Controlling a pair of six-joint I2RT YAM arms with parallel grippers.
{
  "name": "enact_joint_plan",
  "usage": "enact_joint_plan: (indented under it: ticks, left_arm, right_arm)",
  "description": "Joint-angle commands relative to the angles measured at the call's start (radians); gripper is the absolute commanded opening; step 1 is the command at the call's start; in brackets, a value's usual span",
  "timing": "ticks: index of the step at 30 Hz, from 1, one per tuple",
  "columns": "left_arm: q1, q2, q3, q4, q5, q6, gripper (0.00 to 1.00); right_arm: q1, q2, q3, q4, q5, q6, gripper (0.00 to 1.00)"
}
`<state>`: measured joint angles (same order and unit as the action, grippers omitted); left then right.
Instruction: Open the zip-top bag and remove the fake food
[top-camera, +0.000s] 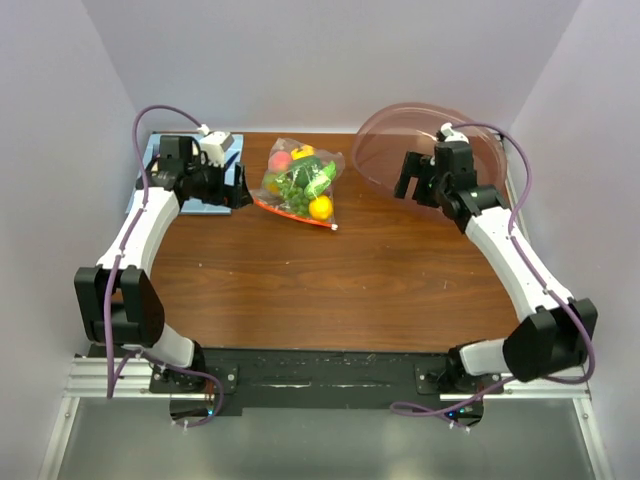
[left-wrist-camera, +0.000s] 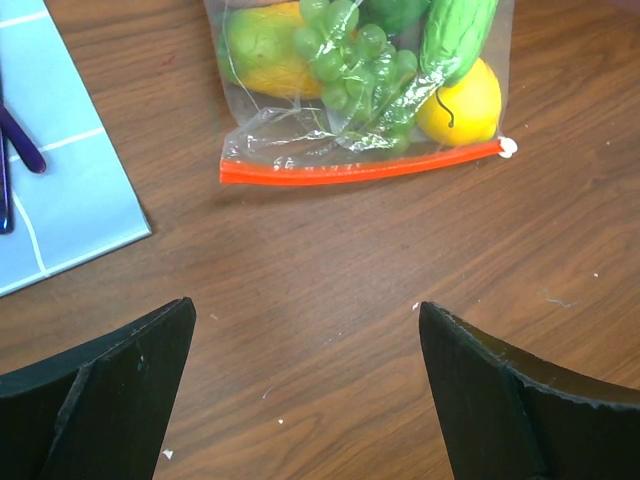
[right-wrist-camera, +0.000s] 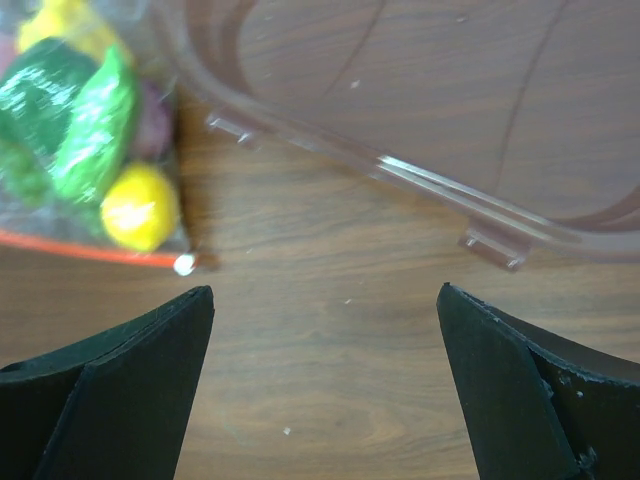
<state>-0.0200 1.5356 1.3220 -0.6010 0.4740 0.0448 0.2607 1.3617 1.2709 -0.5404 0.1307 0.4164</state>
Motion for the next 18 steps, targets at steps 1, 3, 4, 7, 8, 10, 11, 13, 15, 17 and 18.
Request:
enact_joint_plan:
  ticks: [1, 3, 4, 7, 8, 10, 11, 13, 15, 17, 18]
  left_arm:
    - [0.0, 0.03, 0.037, 0.052, -0.02, -0.068, 1.0]
    - [-0.001, 0.067, 0.046, 0.053, 0.041, -0.08, 1.0]
    - [-0.006, 0.083, 0.052, 0.047, 0.067, -0.08, 1.0]
    - [-0.041, 0.123, 0.086, 0.02, 0.048, -0.068, 1.0]
    - [-0.049, 0.126, 0.079, 0.045, 0.023, -0.066, 1.0]
    - [-0.057, 0.127, 0.054, 0.093, -0.031, -0.065, 1.0]
    - [-0.06, 0.129, 0.036, 0.134, -0.043, -0.06, 1.0]
    - [-0.067, 0.142, 0.019, 0.196, -0.071, -0.049, 1.0]
    - [-0.078, 0.179, 0.017, 0.216, -0.081, 0.007, 1.0]
    - [-0.1, 0.213, 0.037, 0.225, -0.107, 0.061, 1.0]
    - [-0.112, 0.247, 0.043, 0.228, -0.136, 0.085, 1.0]
  right_arm:
    - [0.003, 0.126, 0.164, -0.053, 0.168, -0.022, 0.99]
    - [0.003, 0.231, 0.234, -0.123, 0.265, -0.007, 0.99]
    - [0.003, 0.269, 0.289, -0.134, 0.288, 0.001, 0.99]
    - [0.003, 0.379, 0.398, -0.181, 0.346, 0.013, 0.96]
    - [0.005, 0.399, 0.412, -0.181, 0.356, 0.013, 0.95]
    - [0.003, 0.431, 0.42, -0.127, 0.366, 0.009, 0.91]
    - [0.003, 0.438, 0.42, -0.109, 0.368, 0.005, 0.88]
    - [0.005, 0.451, 0.412, -0.035, 0.365, -0.01, 0.75]
    - [0.005, 0.473, 0.421, -0.001, 0.365, -0.017, 0.63]
    - [0.005, 0.531, 0.467, -0.001, 0.369, -0.021, 0.43]
    - [0.005, 0.559, 0.484, -0.016, 0.371, -0.022, 0.32]
